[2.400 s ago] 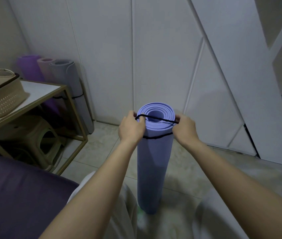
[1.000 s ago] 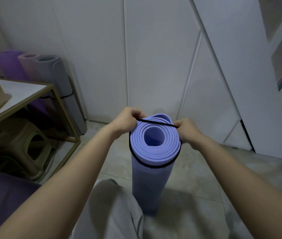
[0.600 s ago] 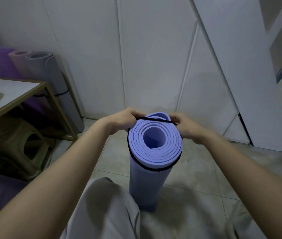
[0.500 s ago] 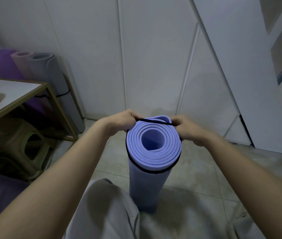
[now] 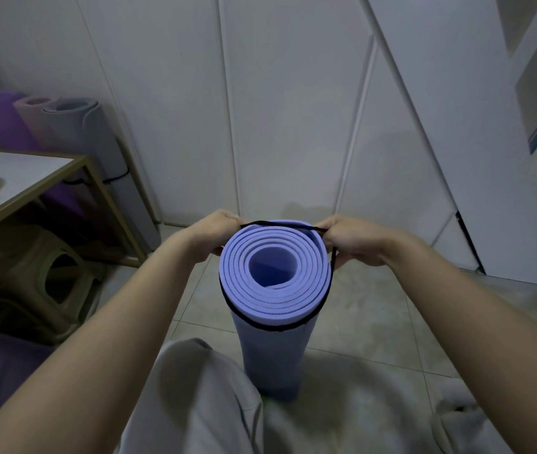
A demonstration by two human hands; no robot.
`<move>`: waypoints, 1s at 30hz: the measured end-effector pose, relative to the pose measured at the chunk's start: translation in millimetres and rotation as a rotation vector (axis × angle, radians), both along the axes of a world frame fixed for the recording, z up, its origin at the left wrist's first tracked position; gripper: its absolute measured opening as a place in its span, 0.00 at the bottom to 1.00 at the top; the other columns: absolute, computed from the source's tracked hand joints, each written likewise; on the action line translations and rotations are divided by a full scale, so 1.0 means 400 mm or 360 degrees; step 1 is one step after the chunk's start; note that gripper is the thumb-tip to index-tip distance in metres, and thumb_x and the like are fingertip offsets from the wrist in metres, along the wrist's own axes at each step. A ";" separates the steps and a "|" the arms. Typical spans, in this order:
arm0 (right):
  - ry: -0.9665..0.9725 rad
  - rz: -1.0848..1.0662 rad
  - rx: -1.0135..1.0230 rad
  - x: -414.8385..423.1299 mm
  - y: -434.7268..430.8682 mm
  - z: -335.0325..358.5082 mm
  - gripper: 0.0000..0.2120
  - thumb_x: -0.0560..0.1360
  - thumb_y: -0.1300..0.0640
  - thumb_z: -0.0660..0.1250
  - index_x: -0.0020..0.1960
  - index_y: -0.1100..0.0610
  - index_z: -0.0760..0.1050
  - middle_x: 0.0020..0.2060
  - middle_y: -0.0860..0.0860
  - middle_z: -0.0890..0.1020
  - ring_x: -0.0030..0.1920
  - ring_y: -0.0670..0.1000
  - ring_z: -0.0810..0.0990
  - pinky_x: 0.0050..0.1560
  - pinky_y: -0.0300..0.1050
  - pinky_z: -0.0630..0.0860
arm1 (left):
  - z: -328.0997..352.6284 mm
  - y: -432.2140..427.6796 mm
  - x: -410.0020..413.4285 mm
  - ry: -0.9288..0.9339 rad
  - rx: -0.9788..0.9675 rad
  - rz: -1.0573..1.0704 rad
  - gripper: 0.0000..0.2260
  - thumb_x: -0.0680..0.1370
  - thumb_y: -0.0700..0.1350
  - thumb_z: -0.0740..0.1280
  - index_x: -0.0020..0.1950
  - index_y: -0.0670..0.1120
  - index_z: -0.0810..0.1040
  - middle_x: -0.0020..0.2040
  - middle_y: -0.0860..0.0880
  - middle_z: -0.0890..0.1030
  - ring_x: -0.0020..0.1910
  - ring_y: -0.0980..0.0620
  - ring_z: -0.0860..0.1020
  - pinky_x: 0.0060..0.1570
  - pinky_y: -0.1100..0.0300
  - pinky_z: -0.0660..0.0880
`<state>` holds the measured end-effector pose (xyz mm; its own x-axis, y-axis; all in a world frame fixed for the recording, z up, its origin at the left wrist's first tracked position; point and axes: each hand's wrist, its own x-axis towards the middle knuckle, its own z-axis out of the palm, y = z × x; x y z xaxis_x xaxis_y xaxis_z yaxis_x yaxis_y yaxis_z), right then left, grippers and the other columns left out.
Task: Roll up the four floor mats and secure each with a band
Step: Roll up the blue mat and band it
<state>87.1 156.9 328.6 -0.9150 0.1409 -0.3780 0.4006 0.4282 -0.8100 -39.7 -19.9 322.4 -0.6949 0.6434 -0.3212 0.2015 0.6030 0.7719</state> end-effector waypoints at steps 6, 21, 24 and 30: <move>0.0079 -0.0114 0.0150 0.005 0.010 0.002 0.13 0.77 0.66 0.58 0.51 0.57 0.81 0.31 0.50 0.80 0.27 0.44 0.76 0.28 0.38 0.74 | -0.001 0.005 0.017 0.0049 0.0143 -0.0184 0.06 0.79 0.37 0.62 0.46 0.40 0.79 0.37 0.47 0.80 0.33 0.55 0.78 0.34 0.63 0.76; 0.0543 -0.0249 0.0555 -0.024 0.029 -0.010 0.10 0.79 0.57 0.63 0.51 0.59 0.82 0.31 0.52 0.80 0.27 0.47 0.74 0.29 0.41 0.74 | 0.011 0.054 0.031 0.0137 0.0006 0.0041 0.12 0.81 0.39 0.56 0.45 0.38 0.77 0.30 0.48 0.75 0.19 0.60 0.71 0.22 0.68 0.69; 0.0364 -0.0317 0.0210 -0.031 0.029 -0.003 0.10 0.80 0.59 0.61 0.52 0.60 0.81 0.26 0.49 0.77 0.21 0.43 0.71 0.22 0.35 0.69 | 0.010 0.048 0.027 0.0007 -0.0014 0.0058 0.12 0.81 0.39 0.56 0.44 0.43 0.77 0.34 0.48 0.78 0.28 0.56 0.76 0.29 0.65 0.74; 0.0233 -0.0407 0.0218 -0.034 0.048 -0.073 0.09 0.76 0.64 0.64 0.43 0.69 0.79 0.32 0.58 0.76 0.30 0.51 0.71 0.32 0.42 0.69 | -0.026 0.056 0.043 -0.0052 0.0172 -0.0053 0.06 0.80 0.42 0.63 0.46 0.50 0.77 0.39 0.49 0.80 0.35 0.54 0.77 0.32 0.66 0.75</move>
